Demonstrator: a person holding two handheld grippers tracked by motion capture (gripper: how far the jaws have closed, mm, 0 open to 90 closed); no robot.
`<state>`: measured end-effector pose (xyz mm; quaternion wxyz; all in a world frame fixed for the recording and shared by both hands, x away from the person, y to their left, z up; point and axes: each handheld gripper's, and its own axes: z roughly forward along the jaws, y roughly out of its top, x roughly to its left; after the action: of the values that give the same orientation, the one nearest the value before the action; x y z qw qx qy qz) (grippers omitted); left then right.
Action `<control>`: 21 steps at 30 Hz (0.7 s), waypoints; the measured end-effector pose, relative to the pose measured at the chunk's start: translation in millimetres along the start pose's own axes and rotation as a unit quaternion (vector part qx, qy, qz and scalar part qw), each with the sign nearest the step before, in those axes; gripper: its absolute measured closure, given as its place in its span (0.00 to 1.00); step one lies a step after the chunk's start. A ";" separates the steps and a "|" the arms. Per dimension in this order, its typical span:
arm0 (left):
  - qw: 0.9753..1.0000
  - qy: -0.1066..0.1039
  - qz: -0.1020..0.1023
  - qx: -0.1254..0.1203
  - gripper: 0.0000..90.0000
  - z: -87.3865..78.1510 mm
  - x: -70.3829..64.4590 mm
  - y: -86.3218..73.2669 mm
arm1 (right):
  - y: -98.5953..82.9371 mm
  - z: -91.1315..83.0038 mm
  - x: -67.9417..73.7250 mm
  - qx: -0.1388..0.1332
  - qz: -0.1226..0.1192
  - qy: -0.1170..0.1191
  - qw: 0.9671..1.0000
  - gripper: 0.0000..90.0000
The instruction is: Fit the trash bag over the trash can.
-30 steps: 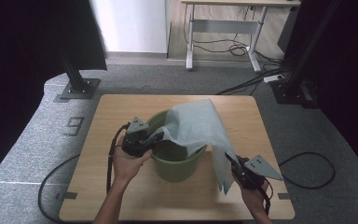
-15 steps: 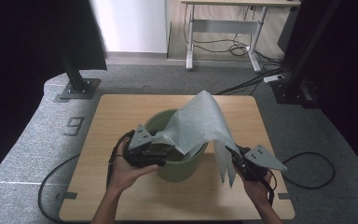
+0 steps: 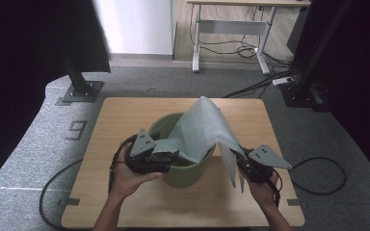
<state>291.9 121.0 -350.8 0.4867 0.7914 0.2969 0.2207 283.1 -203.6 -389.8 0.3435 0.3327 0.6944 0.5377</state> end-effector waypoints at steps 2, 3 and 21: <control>1.000 -0.007 0.006 0.001 0.19 3.2 -6.1 2.4 | 2.5 2.8 5.9 -0.002 -0.005 0.007 1.000 0.96; 1.000 -0.012 0.010 0.001 0.19 5.2 -10.7 3.9 | 3.4 4.0 7.3 -0.001 -0.006 0.009 1.000 0.96; 0.999 -0.012 -0.027 0.013 0.35 31.1 -19.9 11.7 | 6.9 14.0 20.5 0.007 -0.020 0.016 1.000 0.96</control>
<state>300.3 83.4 -354.8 0.4856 0.7918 0.3152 0.1946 284.3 -178.0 -388.1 0.3405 0.3124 0.7100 0.5313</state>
